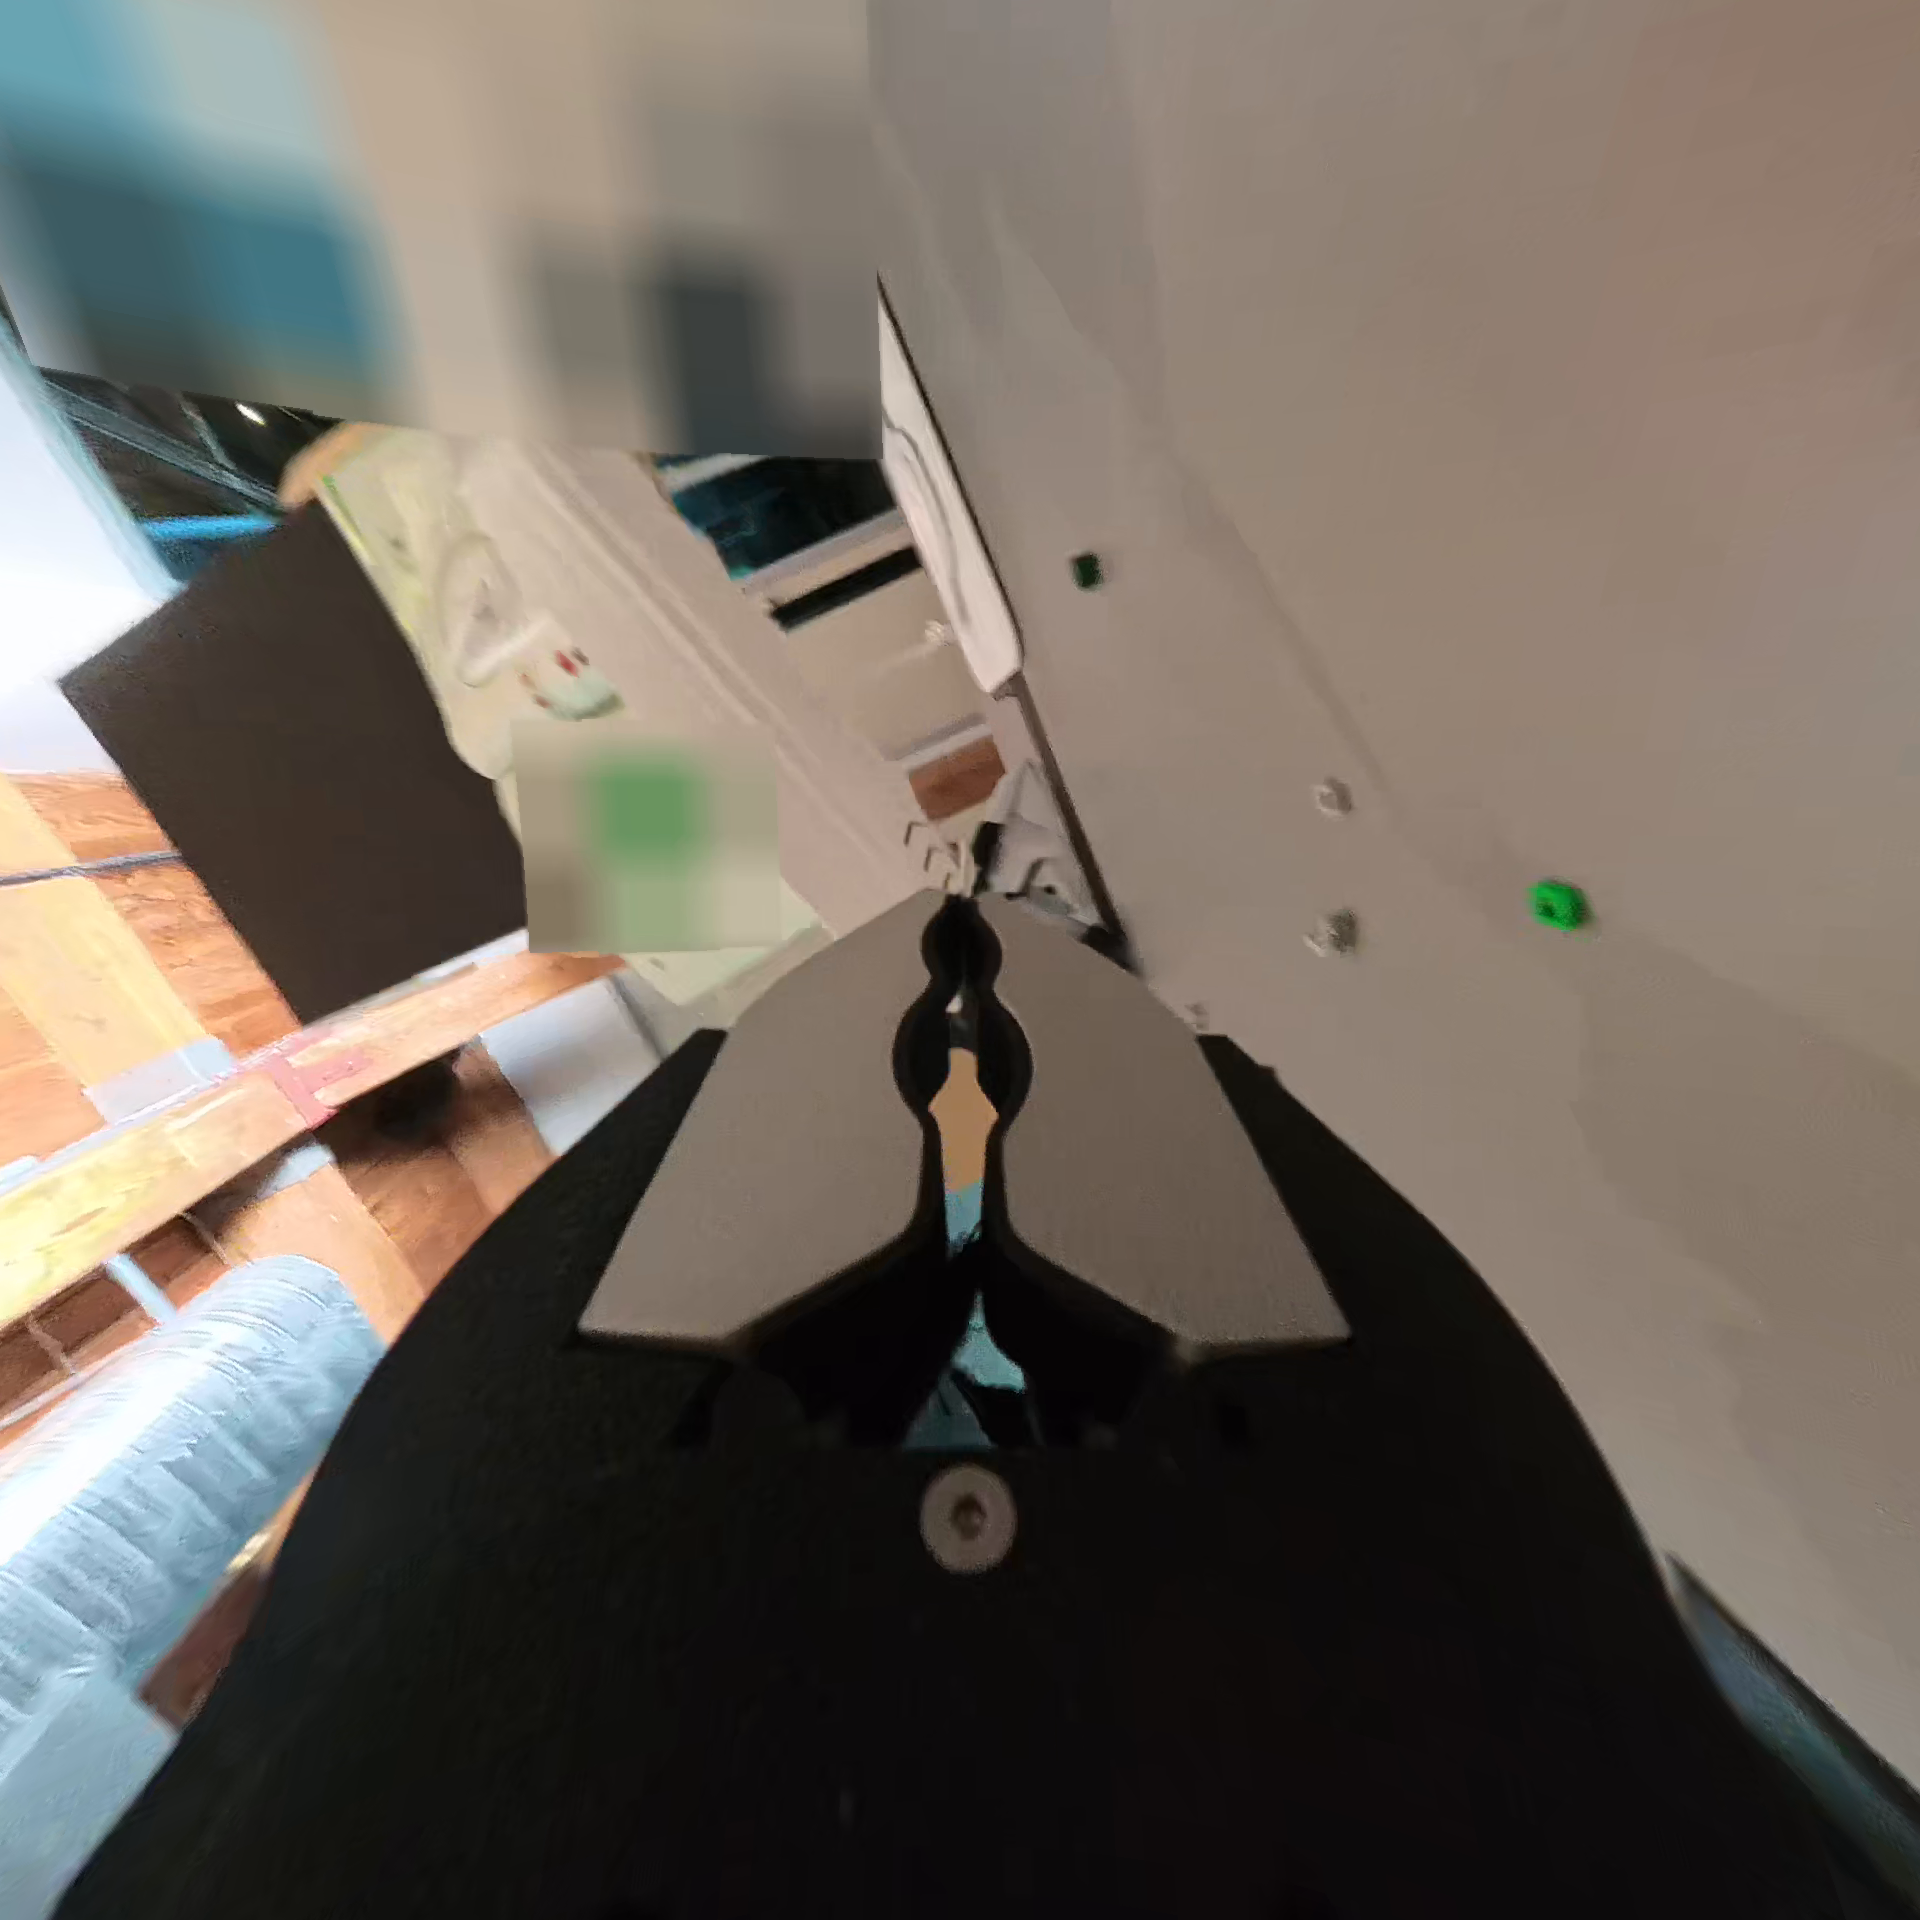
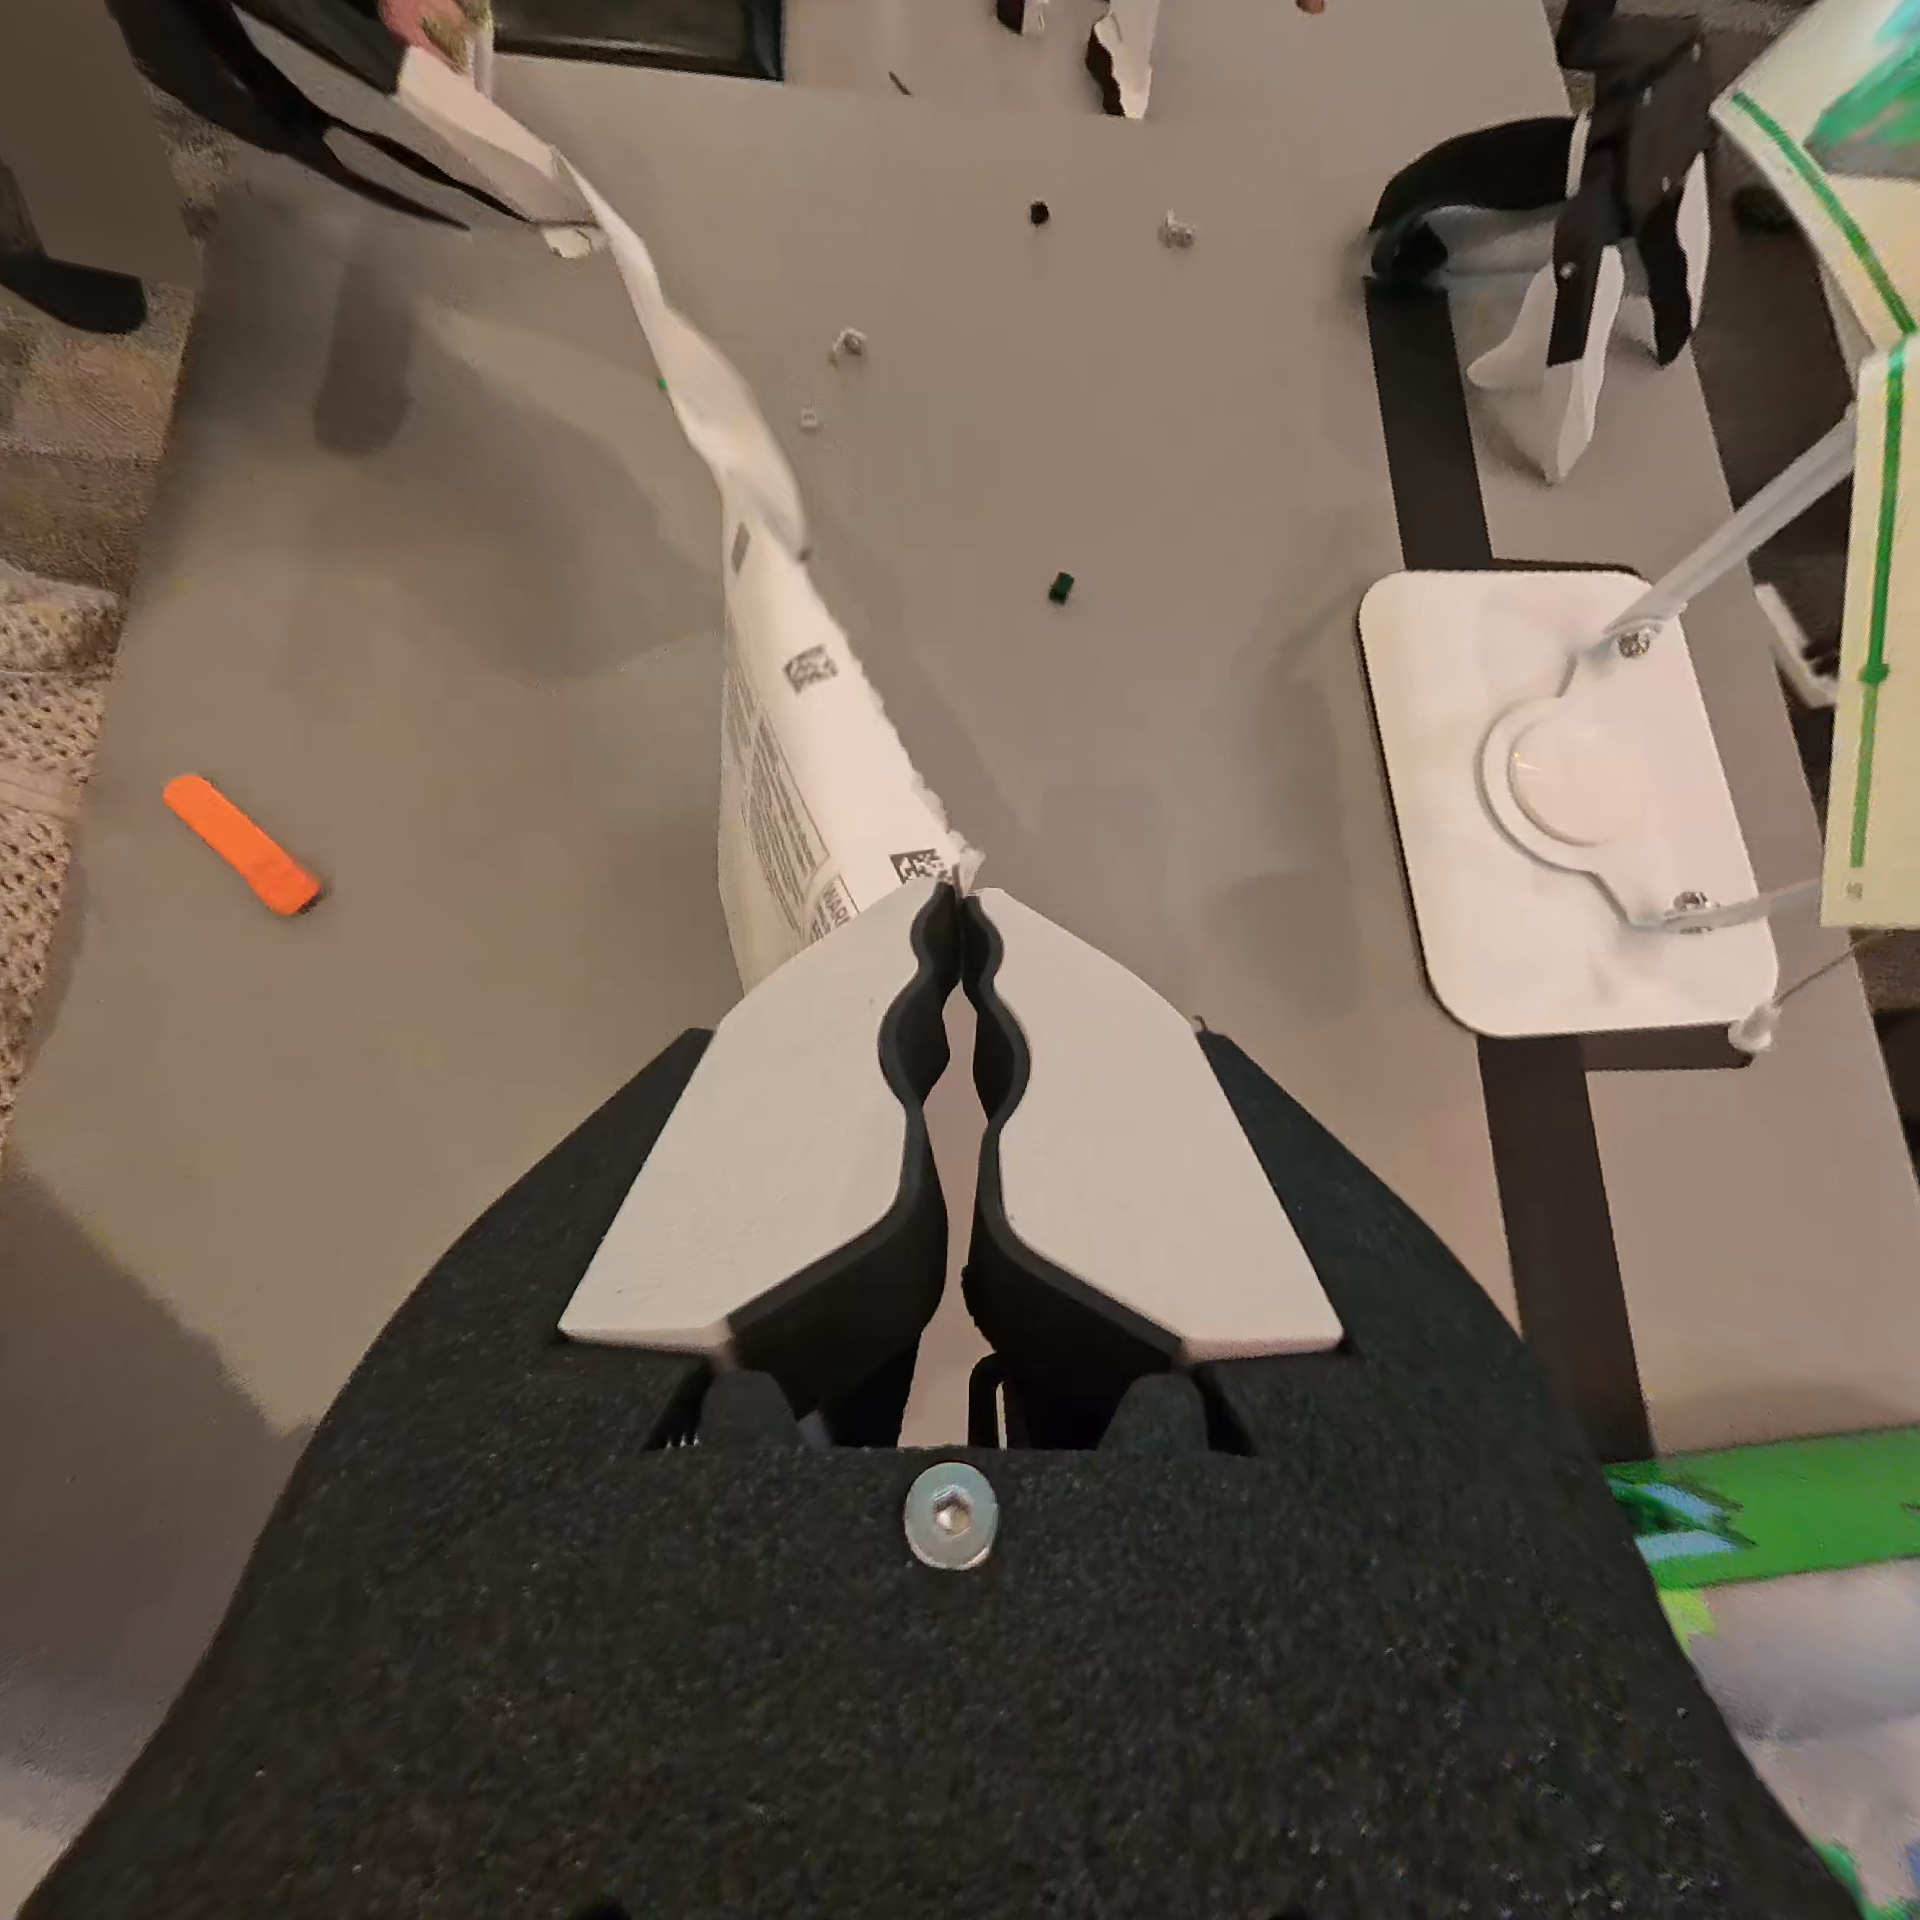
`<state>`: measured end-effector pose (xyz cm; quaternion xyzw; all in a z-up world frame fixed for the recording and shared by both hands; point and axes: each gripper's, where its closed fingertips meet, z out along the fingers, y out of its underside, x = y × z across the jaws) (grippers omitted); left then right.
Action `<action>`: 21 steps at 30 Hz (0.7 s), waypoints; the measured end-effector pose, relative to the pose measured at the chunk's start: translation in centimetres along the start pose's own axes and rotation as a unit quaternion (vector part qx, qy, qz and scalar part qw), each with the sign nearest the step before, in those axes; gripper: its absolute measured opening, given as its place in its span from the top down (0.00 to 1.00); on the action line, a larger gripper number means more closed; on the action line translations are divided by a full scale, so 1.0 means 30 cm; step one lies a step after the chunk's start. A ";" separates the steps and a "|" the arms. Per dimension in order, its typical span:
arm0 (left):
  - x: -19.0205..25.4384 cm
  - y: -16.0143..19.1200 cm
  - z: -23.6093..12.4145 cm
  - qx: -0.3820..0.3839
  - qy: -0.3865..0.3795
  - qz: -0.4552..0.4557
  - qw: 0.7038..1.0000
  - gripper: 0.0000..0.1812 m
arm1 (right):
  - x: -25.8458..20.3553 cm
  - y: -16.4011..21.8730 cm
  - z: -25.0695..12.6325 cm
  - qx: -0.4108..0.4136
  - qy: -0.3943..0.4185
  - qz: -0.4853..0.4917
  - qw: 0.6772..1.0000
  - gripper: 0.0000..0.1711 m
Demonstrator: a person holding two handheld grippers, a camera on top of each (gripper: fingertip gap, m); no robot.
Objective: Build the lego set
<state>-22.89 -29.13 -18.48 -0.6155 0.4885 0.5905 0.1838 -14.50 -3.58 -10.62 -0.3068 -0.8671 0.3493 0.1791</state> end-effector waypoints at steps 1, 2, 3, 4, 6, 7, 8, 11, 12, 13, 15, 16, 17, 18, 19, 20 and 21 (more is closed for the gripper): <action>0.029 0.014 -0.004 -0.002 0.009 -0.011 1.000 1.00 | 0.006 0.009 -0.005 0.006 0.001 0.008 1.000 1.00; 0.051 0.021 -0.008 -0.002 0.012 -0.019 1.000 1.00 | 0.007 0.011 -0.007 0.014 0.000 0.012 1.000 1.00; 0.070 0.025 -0.007 -0.004 0.017 -0.023 1.000 1.00 | 0.006 0.015 -0.004 0.013 0.000 0.014 1.000 1.00; 0.083 0.028 -0.003 -0.007 0.022 -0.027 0.999 1.00 | 0.006 0.020 0.003 0.008 0.001 0.012 1.000 1.00; 0.099 0.030 0.008 -0.006 0.031 -0.045 0.998 1.00 | 0.005 0.023 0.018 -0.003 0.008 0.004 1.000 1.00; 0.107 0.029 0.016 -0.007 0.039 -0.059 0.997 1.00 | 0.005 0.017 0.021 -0.003 0.019 -0.004 1.000 1.00; 0.112 0.027 0.025 -0.007 0.047 -0.078 0.996 1.00 | 0.008 0.000 0.020 0.004 0.037 -0.018 0.999 1.00; 0.087 -0.013 0.057 0.012 0.075 -0.208 0.975 1.00 | -0.015 -0.066 0.016 0.018 0.093 -0.098 0.991 1.00; 0.060 -0.043 0.063 0.030 0.081 -0.255 0.963 1.00 | -0.057 -0.093 0.020 0.032 0.088 -0.125 0.988 1.00; 0.029 -0.073 0.067 0.046 0.085 -0.293 0.951 1.00 | -0.104 -0.114 0.025 0.044 0.080 -0.147 0.985 1.00; -0.021 -0.128 0.065 0.074 0.094 -0.344 0.931 0.97 | -0.201 -0.124 0.036 0.061 0.068 -0.189 0.978 1.00; -0.039 -0.154 0.059 0.087 0.101 -0.365 0.921 0.94 | -0.253 -0.119 0.042 0.071 0.063 -0.211 0.973 1.00; -0.049 -0.178 0.050 0.100 0.114 -0.386 0.910 0.90 | -0.302 -0.104 0.049 0.074 0.062 -0.229 0.969 1.00; -0.053 -0.199 0.038 0.113 0.130 -0.406 0.898 0.87 | -0.349 -0.084 0.057 0.073 0.062 -0.244 0.965 1.00; -0.051 -0.215 0.023 0.121 0.149 -0.423 0.885 0.84 | -0.391 -0.066 0.065 0.072 0.069 -0.260 0.960 1.00; -0.044 -0.223 0.009 0.126 0.168 -0.437 0.874 0.80 | -0.432 -0.044 0.075 0.069 0.073 -0.273 0.957 1.00; -0.032 -0.227 -0.007 0.131 0.190 -0.450 0.863 0.75 | -0.469 -0.020 0.086 0.062 0.077 -0.281 0.955 1.00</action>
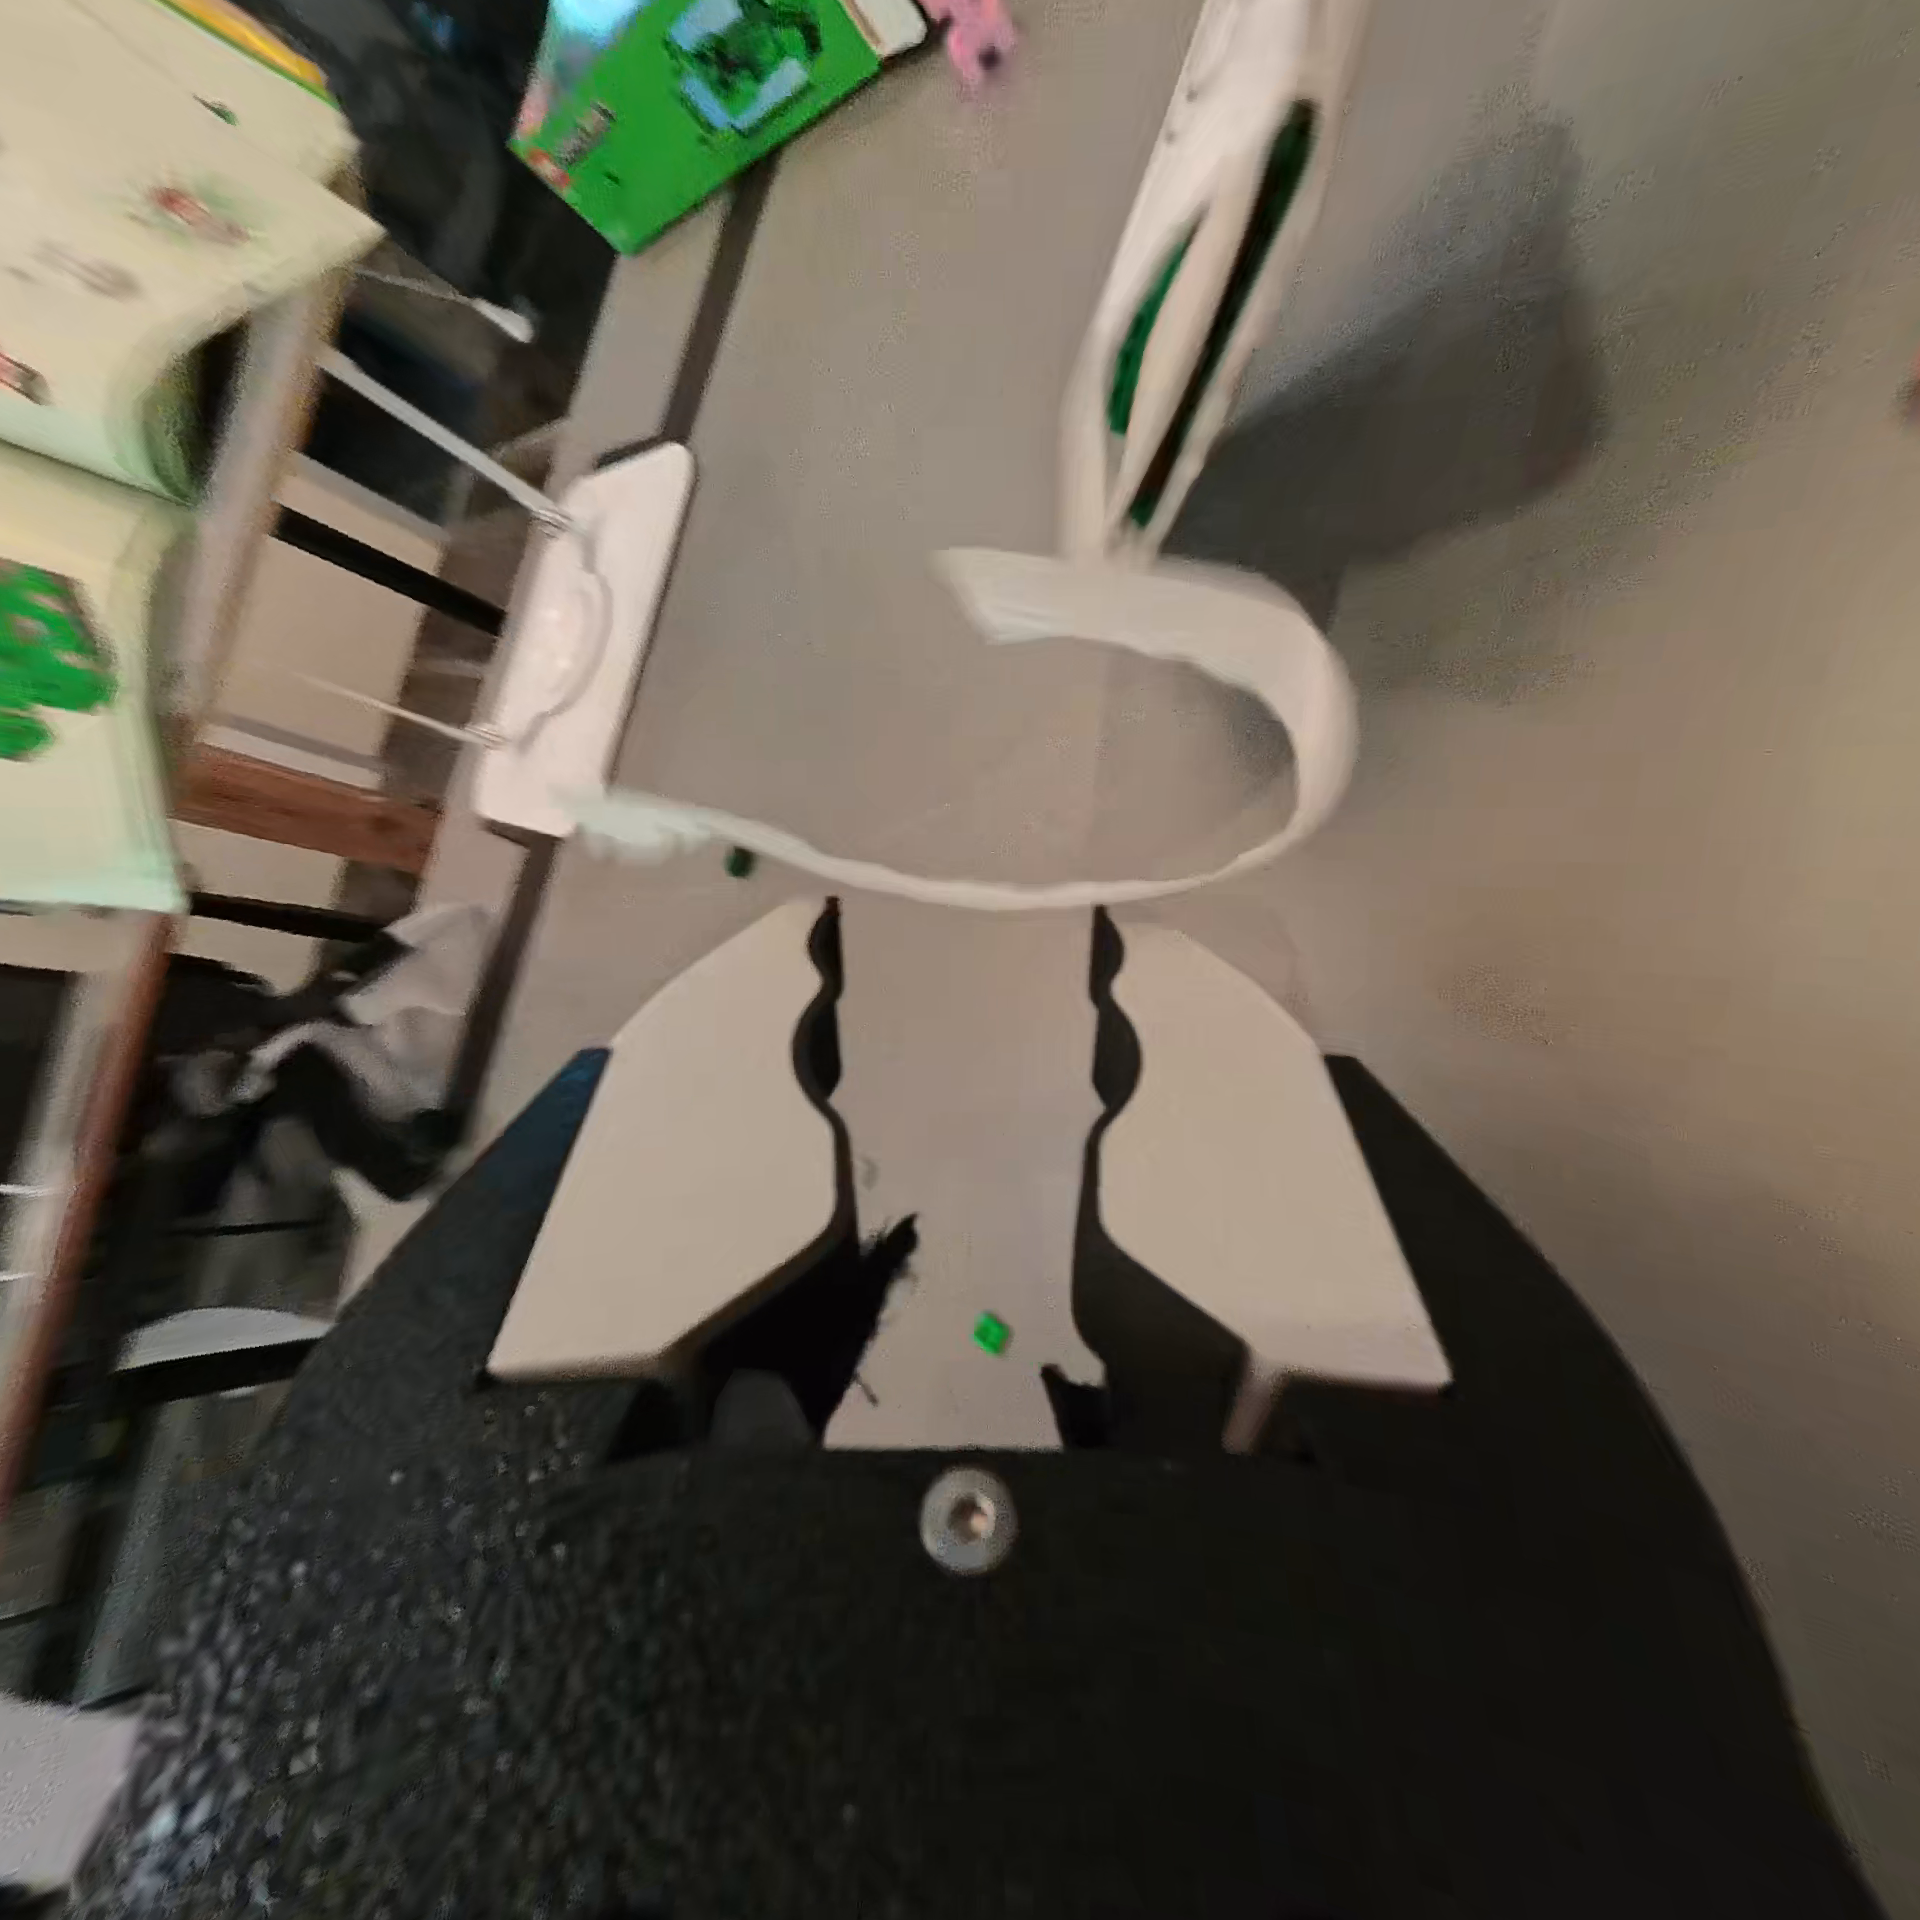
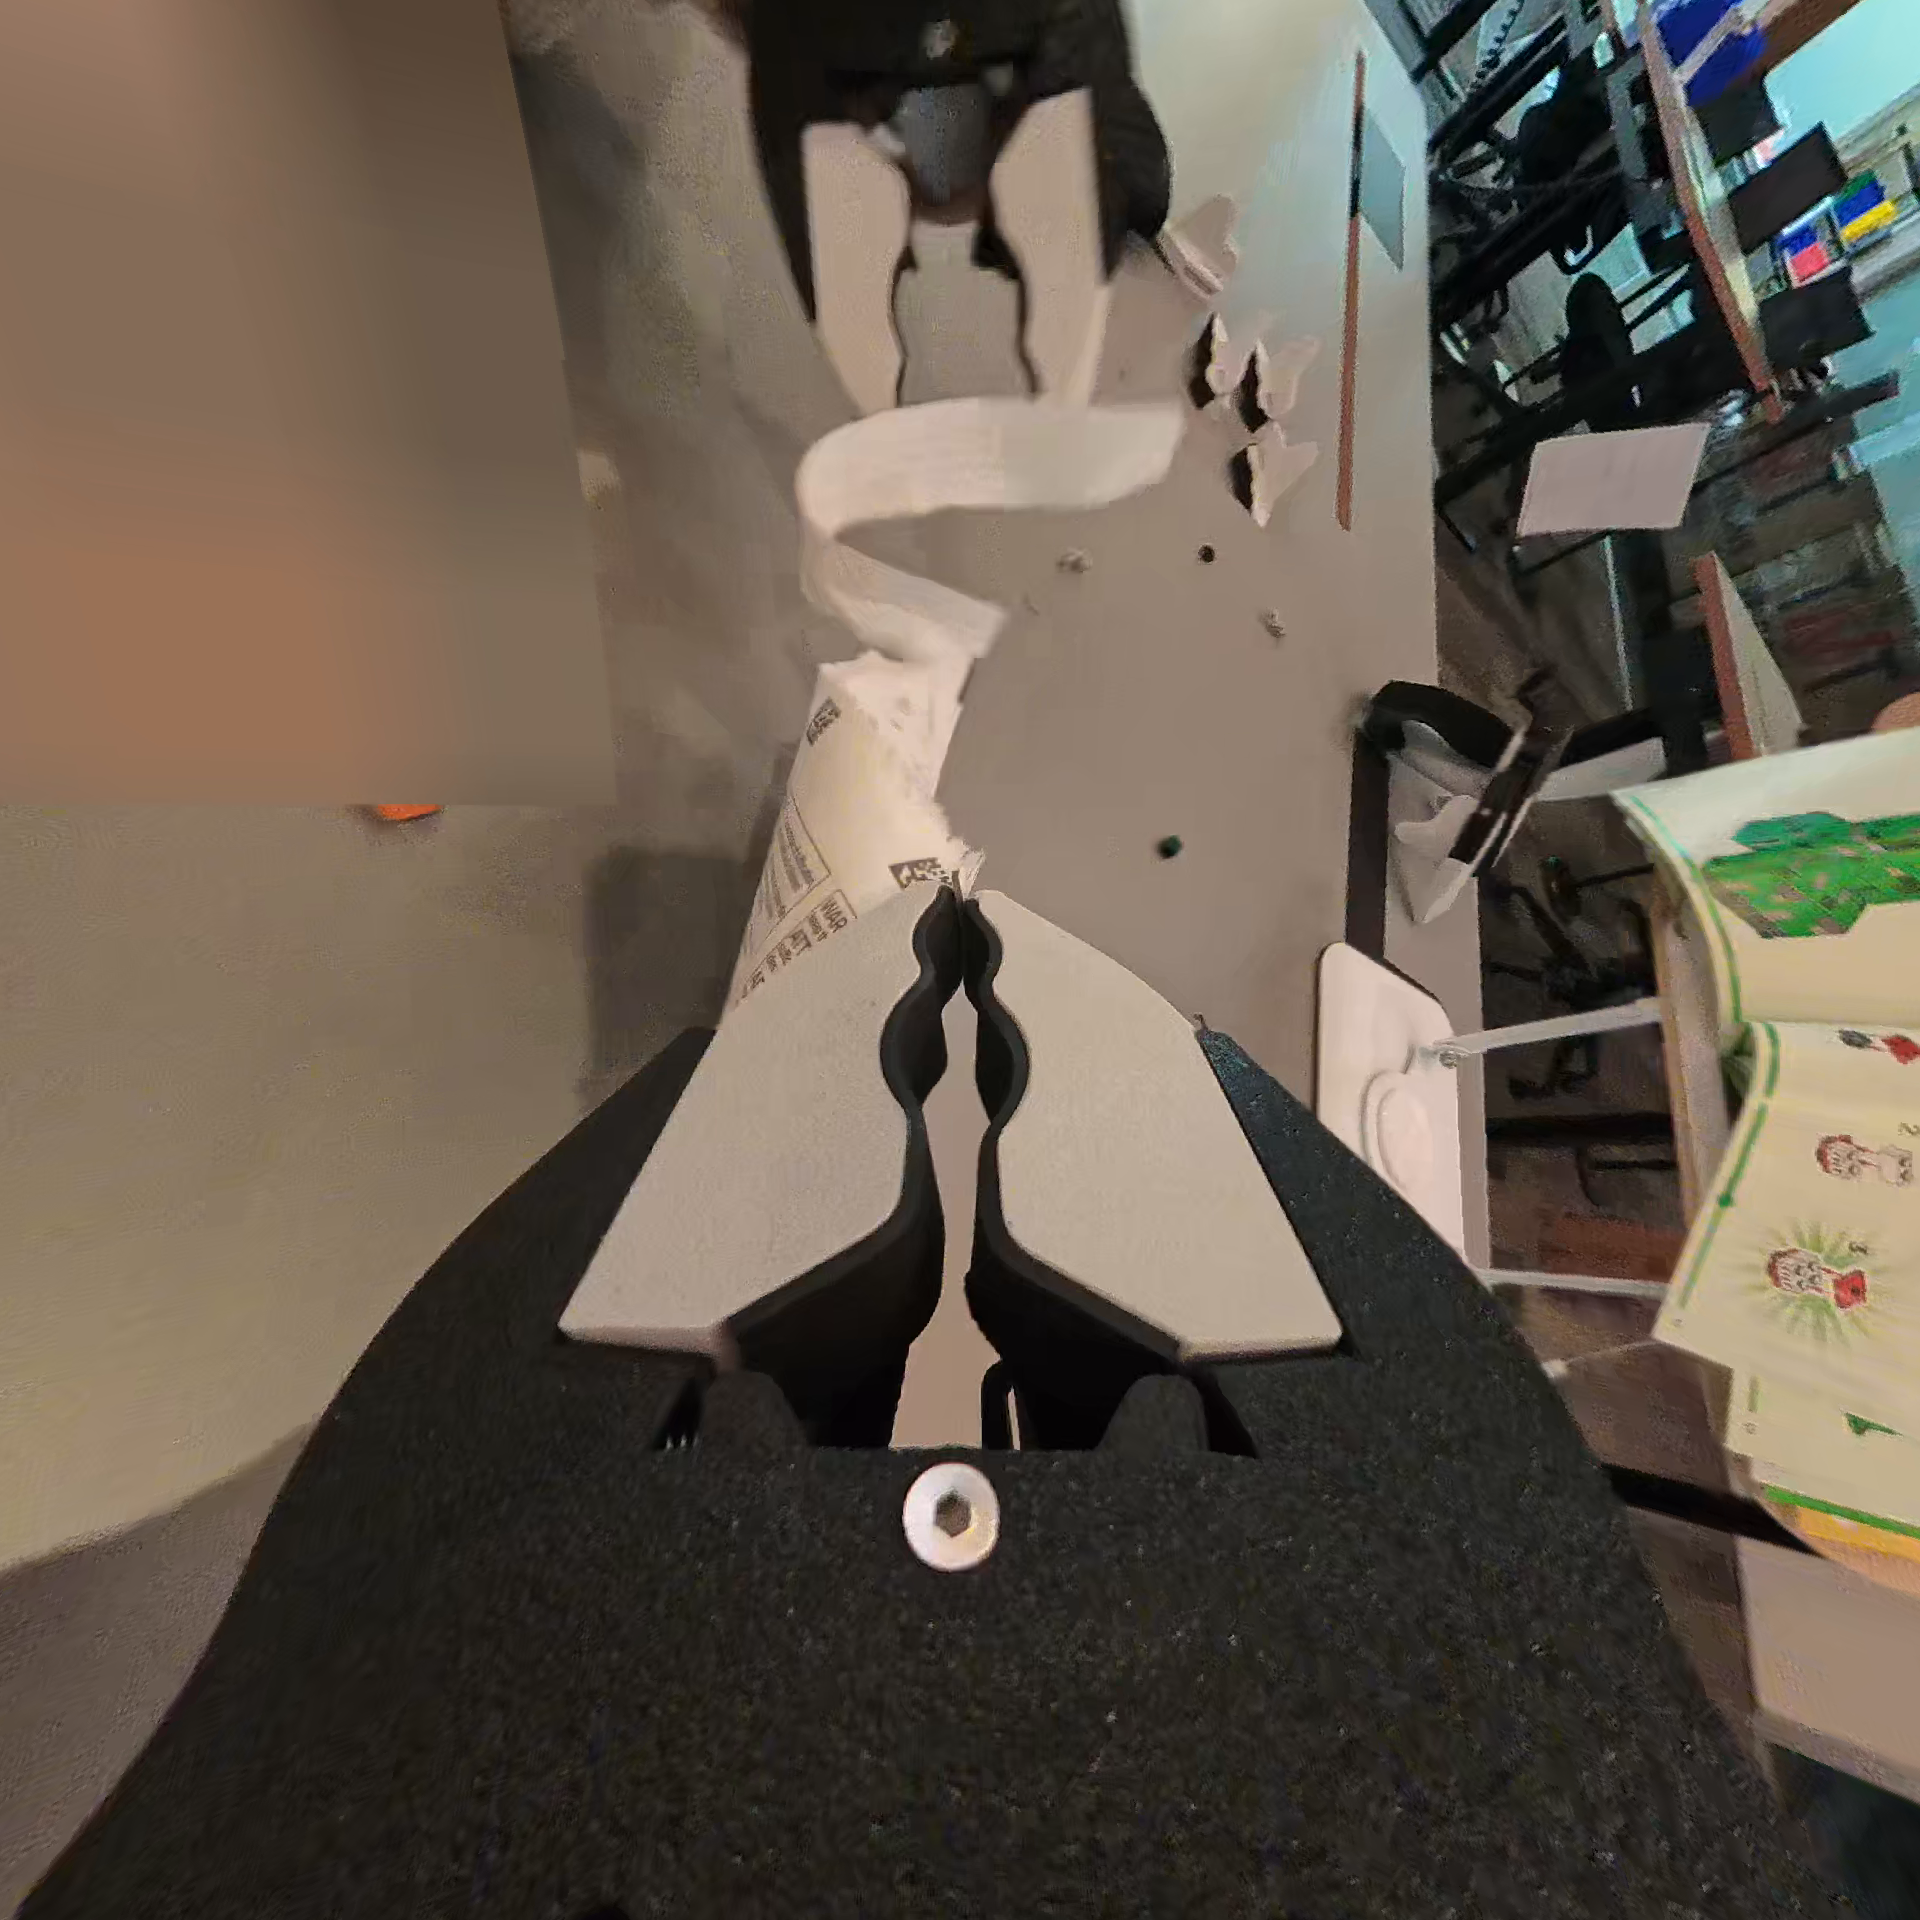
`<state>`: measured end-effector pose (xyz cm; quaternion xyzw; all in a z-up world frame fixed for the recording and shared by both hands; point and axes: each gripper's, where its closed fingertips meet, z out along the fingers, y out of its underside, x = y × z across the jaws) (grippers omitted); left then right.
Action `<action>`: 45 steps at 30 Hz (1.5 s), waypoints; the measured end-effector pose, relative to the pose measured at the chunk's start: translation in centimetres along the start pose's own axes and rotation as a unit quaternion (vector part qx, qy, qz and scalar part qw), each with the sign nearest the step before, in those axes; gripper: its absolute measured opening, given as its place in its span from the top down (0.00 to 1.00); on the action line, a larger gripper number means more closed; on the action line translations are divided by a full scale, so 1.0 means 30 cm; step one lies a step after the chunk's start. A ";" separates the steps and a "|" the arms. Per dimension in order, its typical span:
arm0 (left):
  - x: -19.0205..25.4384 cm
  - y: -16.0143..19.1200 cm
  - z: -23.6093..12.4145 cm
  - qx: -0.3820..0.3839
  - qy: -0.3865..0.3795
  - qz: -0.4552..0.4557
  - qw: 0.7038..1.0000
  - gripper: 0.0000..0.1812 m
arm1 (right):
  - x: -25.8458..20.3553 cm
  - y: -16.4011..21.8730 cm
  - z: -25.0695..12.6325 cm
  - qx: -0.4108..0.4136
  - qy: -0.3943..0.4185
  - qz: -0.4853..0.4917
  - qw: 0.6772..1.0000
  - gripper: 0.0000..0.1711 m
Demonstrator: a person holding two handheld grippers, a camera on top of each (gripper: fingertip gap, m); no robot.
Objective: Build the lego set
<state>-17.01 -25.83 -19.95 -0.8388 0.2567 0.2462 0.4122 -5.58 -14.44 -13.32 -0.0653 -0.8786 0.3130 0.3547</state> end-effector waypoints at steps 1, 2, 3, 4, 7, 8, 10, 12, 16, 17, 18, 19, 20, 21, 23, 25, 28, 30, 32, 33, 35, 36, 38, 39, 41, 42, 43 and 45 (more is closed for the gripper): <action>0.024 0.010 -0.012 -0.001 0.029 -0.018 0.999 0.72 | -0.040 0.000 0.003 -0.005 0.004 -0.009 1.000 1.00; 0.050 0.018 -0.027 0.000 0.060 -0.037 0.998 0.69 | -0.077 0.003 0.008 -0.010 0.007 -0.015 1.000 1.00; 0.067 0.021 -0.042 0.006 0.084 -0.058 0.995 0.65 | -0.110 0.010 0.014 -0.017 0.010 -0.017 1.000 1.00; 0.072 0.011 -0.056 0.019 0.098 -0.078 0.992 0.64 | -0.137 0.016 0.020 -0.022 0.015 -0.022 0.999 1.00; 0.066 -0.106 -0.096 0.100 0.122 -0.119 0.980 0.68 | -0.196 0.041 0.040 -0.041 0.022 -0.034 0.998 1.00; 0.071 -0.149 -0.099 0.115 0.129 -0.113 0.978 0.69 | -0.207 0.041 0.045 -0.039 0.024 -0.035 0.998 1.00; 0.108 -0.218 -0.085 0.123 0.144 -0.059 0.980 0.78 | -0.218 0.039 0.049 -0.036 0.023 -0.027 0.999 1.00; 0.162 -0.249 -0.040 0.112 0.150 0.027 0.982 0.85 | -0.218 0.028 0.046 -0.028 0.030 -0.026 0.999 1.00; 0.242 -0.245 0.064 0.082 0.142 0.129 0.978 0.81 | -0.217 -0.006 0.020 -0.011 0.051 -0.038 0.998 1.00; 0.248 -0.257 0.072 0.093 0.132 0.142 0.977 0.83 | -0.218 -0.012 0.014 -0.009 0.055 -0.043 0.998 1.00; 0.250 -0.273 0.075 0.109 0.124 0.155 0.974 0.86 | -0.220 -0.015 0.009 -0.007 0.057 -0.050 0.997 1.00; 0.244 -0.290 0.074 0.130 0.116 0.163 0.971 0.89 | -0.222 -0.016 0.006 -0.006 0.057 -0.056 0.997 1.00; 0.234 -0.301 0.071 0.148 0.113 0.166 0.968 0.92 | -0.221 -0.015 0.005 -0.008 0.057 -0.058 0.997 1.00; 0.226 -0.304 0.070 0.158 0.120 0.158 0.967 0.92 | -0.221 -0.015 0.003 -0.008 0.055 -0.057 0.997 1.00; 0.219 -0.293 0.075 0.149 0.157 0.125 0.968 0.89 | -0.222 -0.015 0.001 -0.008 0.050 -0.054 0.997 1.00; 0.228 -0.278 0.079 0.130 0.188 0.118 0.966 0.87 | -0.223 -0.015 -0.001 -0.012 0.049 -0.056 0.997 1.00; 0.264 -0.287 0.076 0.134 0.214 0.134 0.958 0.87 | -0.224 -0.015 0.001 -0.012 0.048 -0.054 0.997 1.00; 0.280 -0.300 0.073 0.147 0.228 0.127 0.954 0.86 | -0.227 -0.015 0.003 -0.011 0.047 -0.052 0.997 1.00; 0.279 -0.276 0.095 0.124 0.225 0.128 0.958 0.82 | -0.231 -0.016 0.004 -0.011 0.044 -0.051 0.998 1.00; 0.283 -0.263 0.106 0.113 0.226 0.130 0.959 0.81 | -0.232 -0.016 0.005 -0.011 0.044 -0.051 0.998 1.00; 0.295 -0.243 0.126 0.099 0.227 0.139 0.959 0.81 | -0.233 -0.015 0.005 -0.012 0.042 -0.050 0.998 1.00; 0.298 -0.239 0.134 0.096 0.224 0.144 0.959 0.82 | -0.234 -0.014 0.005 -0.013 0.042 -0.050 0.998 1.00; 0.284 -0.244 0.149 0.096 0.205 0.144 0.963 0.91 | -0.234 -0.011 0.003 -0.015 0.041 -0.049 0.998 1.00; 0.257 -0.251 0.160 0.096 0.179 0.138 0.969 0.96 | -0.233 -0.009 0.001 -0.016 0.042 -0.048 0.998 1.00; 0.214 -0.264 0.173 0.094 0.154 0.111 0.977 1.00 | -0.231 -0.004 -0.004 -0.014 0.043 -0.042 0.998 1.00; 0.196 -0.276 0.175 0.095 0.149 0.090 0.980 1.00 | -0.230 0.001 -0.007 -0.014 0.044 -0.038 0.998 1.00; 0.179 -0.289 0.176 0.098 0.143 0.072 0.982 1.00 | -0.227 0.007 -0.009 -0.013 0.047 -0.032 0.998 1.00; 0.146 -0.312 0.179 0.098 0.131 0.044 0.985 1.00 | -0.213 0.020 -0.011 -0.007 0.060 -0.007 0.998 1.00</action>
